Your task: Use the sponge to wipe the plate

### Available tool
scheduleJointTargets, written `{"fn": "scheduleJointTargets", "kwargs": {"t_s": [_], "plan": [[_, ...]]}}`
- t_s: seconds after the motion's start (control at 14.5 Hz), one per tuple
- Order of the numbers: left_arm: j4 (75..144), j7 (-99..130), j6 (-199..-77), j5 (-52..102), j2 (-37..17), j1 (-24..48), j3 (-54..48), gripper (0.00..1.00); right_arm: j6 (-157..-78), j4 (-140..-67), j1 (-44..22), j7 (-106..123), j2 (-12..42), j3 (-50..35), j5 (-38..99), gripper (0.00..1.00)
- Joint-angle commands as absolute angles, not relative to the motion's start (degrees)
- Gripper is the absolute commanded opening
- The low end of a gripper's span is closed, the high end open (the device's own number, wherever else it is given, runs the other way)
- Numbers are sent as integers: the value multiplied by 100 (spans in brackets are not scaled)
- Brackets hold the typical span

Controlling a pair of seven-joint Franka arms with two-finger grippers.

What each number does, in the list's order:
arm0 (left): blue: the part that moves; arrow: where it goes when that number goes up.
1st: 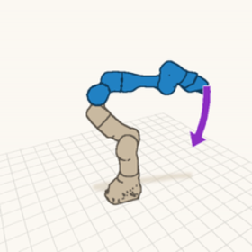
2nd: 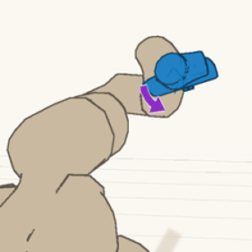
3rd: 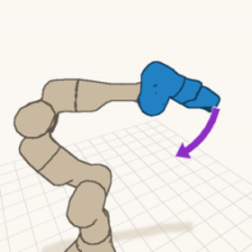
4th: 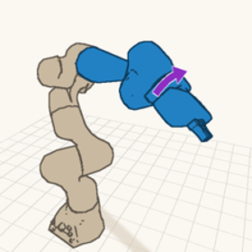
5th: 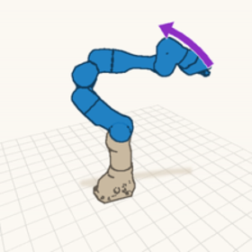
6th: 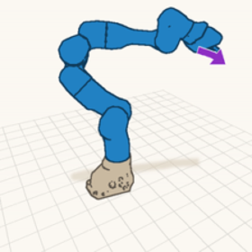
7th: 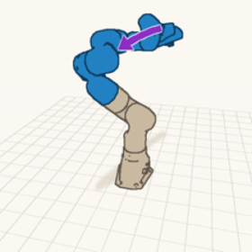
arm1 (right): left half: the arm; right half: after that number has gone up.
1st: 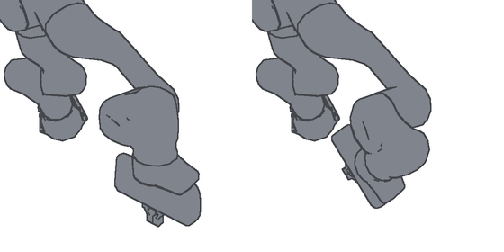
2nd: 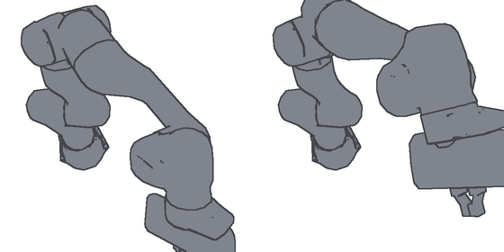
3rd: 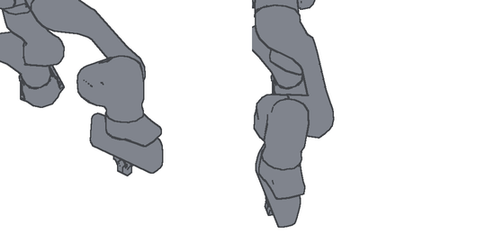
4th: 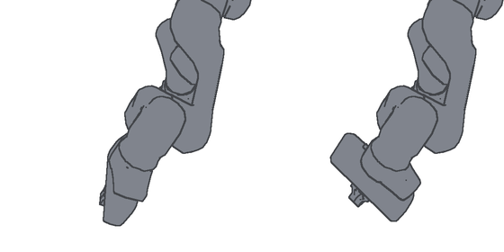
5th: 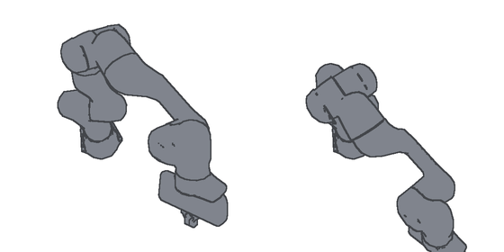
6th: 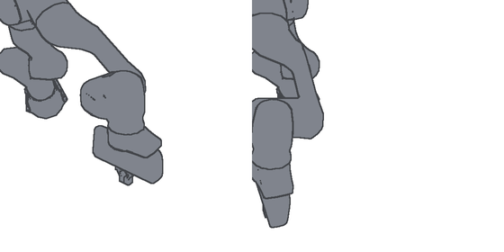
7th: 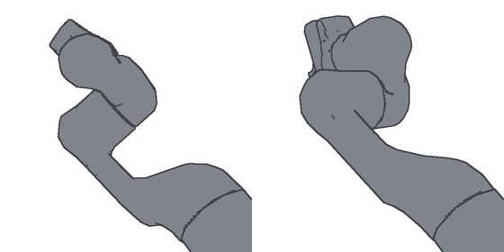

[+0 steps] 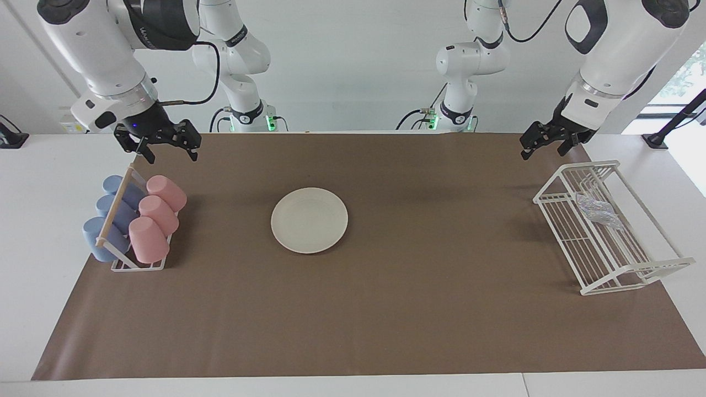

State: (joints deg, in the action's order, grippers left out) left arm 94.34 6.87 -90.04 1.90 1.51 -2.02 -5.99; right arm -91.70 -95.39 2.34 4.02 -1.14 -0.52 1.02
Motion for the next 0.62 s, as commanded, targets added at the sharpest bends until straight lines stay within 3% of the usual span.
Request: {"fn": "scheduleJointTargets", "kwargs": {"t_s": [0.0,0.55], "plan": [[9606,597,-9114,255,290,-246,-598,100,-9193,-9633,246,457,-229,-53,176,100],[9773,877,-9324,264,343,-229,-598,100,-9167,-9563,246,-568,-220,-298,193,100]]}}
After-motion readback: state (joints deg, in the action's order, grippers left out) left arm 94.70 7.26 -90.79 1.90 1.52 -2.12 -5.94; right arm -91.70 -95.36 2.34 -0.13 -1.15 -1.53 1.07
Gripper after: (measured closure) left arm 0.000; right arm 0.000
